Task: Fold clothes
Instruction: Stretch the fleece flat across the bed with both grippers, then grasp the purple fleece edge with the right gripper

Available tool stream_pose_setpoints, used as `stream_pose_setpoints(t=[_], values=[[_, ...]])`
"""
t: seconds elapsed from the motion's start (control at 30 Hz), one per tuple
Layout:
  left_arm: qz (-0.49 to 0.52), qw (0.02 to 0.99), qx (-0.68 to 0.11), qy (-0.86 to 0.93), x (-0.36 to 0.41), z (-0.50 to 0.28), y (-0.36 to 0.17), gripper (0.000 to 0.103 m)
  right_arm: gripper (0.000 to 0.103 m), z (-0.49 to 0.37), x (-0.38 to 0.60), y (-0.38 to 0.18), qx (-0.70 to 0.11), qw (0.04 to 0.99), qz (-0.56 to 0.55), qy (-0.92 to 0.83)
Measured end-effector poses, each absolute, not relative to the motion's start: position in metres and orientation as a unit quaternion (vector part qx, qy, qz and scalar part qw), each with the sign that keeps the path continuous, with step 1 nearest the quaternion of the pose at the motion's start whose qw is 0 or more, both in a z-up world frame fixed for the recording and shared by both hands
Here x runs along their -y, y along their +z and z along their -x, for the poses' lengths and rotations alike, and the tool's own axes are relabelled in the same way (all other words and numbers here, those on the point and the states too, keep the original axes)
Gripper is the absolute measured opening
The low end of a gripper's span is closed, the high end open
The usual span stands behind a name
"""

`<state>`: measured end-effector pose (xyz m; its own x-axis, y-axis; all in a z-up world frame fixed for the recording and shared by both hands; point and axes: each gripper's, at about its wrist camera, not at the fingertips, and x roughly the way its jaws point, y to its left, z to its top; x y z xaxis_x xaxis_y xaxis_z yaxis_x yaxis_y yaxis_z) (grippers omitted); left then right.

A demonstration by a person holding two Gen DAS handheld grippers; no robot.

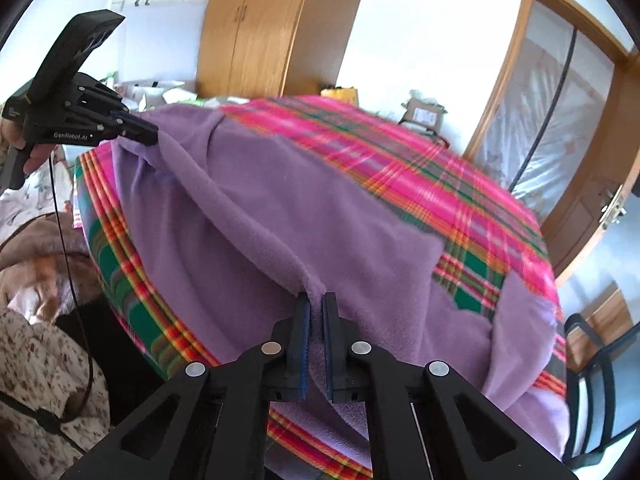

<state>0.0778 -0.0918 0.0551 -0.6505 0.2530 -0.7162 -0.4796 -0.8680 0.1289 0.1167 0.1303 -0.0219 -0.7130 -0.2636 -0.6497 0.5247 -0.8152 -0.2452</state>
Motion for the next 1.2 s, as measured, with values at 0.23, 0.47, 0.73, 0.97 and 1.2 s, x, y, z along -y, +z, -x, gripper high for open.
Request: stream_pose_setpoints(t=[0.23, 0.47, 0.73, 0.97, 1.2], values=[[0.363, 0.207, -0.135, 0.899, 0.1, -0.084, 0.06, 0.003, 0.006, -0.128, -0.121, -0.008, -0.229, 0.218, -0.294, -0.902], [0.38, 0.221, -0.126, 0.89, 0.103, -0.101, 0.043, 0.003, 0.006, -0.14, -0.118, -0.02, -0.234, 0.228, -0.319, -0.89], [0.408, 0.221, -0.113, 0.879, 0.109, -0.1, 0.02, 0.003, 0.006, -0.143, -0.112, -0.043, -0.233, 0.23, -0.352, -0.877], [0.43, 0.217, -0.105, 0.87, 0.11, -0.096, 0.008, 0.004, 0.007, -0.139, -0.114, -0.049, -0.218, 0.231, -0.367, -0.874], [0.411, 0.231, -0.084, 0.878, 0.103, -0.114, 0.028, 0.004, 0.012, -0.143, -0.155, -0.031, -0.125, 0.217, -0.351, -0.902]])
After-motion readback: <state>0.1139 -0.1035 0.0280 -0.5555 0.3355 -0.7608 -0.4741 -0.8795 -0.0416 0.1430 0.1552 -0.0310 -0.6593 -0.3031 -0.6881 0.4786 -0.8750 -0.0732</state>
